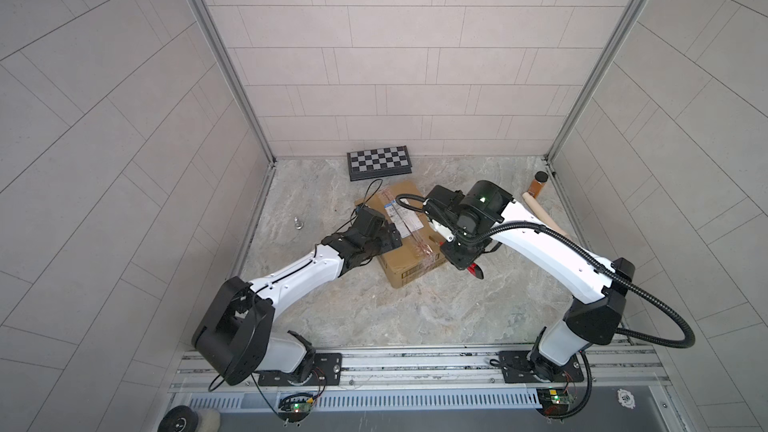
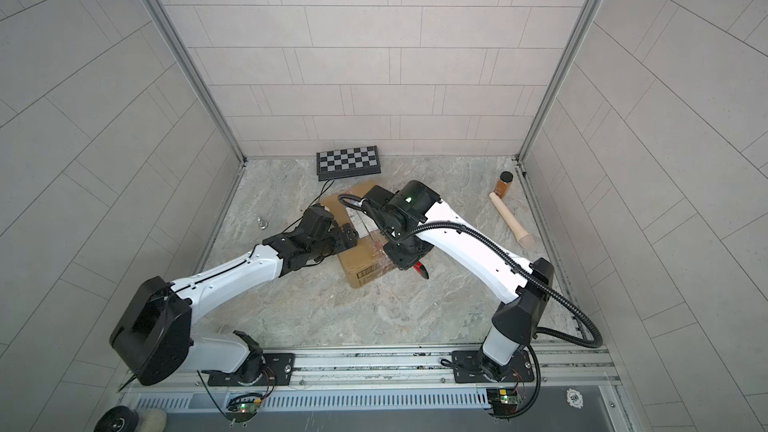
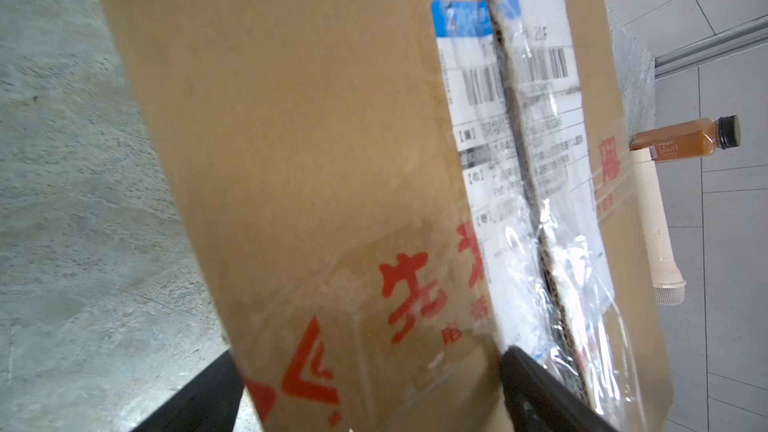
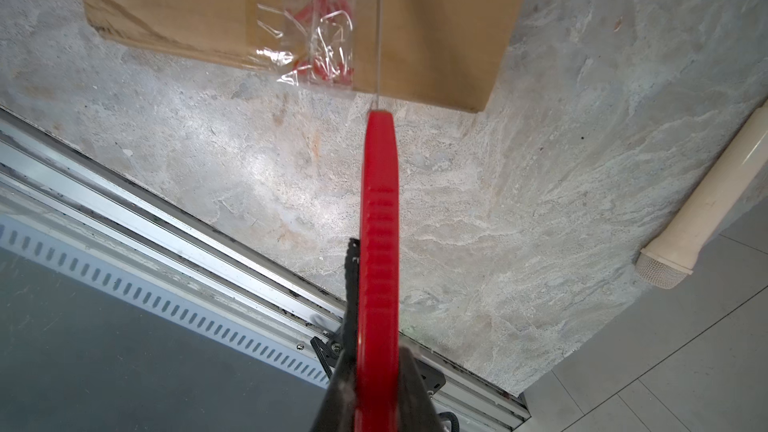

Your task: Unpack the express box

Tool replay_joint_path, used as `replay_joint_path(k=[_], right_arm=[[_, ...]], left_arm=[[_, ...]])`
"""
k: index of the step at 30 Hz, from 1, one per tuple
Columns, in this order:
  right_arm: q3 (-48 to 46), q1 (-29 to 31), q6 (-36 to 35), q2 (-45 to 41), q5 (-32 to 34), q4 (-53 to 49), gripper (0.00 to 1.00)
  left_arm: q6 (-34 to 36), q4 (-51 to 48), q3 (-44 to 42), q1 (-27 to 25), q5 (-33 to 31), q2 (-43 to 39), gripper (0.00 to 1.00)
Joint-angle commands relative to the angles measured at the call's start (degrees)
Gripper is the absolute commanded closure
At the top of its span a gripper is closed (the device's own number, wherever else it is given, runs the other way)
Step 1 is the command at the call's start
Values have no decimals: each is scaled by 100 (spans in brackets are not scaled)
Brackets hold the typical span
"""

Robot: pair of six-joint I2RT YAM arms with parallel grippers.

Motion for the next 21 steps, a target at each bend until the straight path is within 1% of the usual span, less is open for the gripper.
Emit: replay_joint_path(k=[1,6,10,16,21], right_arm=[[91,91,88,-352,-219,-575,100],[-49,400,473,-476,-106,-433,100],[-260,714,805,-420,230,-204,100],[-917,709,1235,-524,422,347,100],[-1180,682,1337,-607,368,636,100]], left_arm=[[33,-1189,-447,45,-380,478,2],[-11,-1117,-486,41,-345,586,2],[-58,-1029,-566,41,-287,661,2],[-82,-960,-684,41,-287,667,2],[-87,-881,-761,41,-248,723,2]])
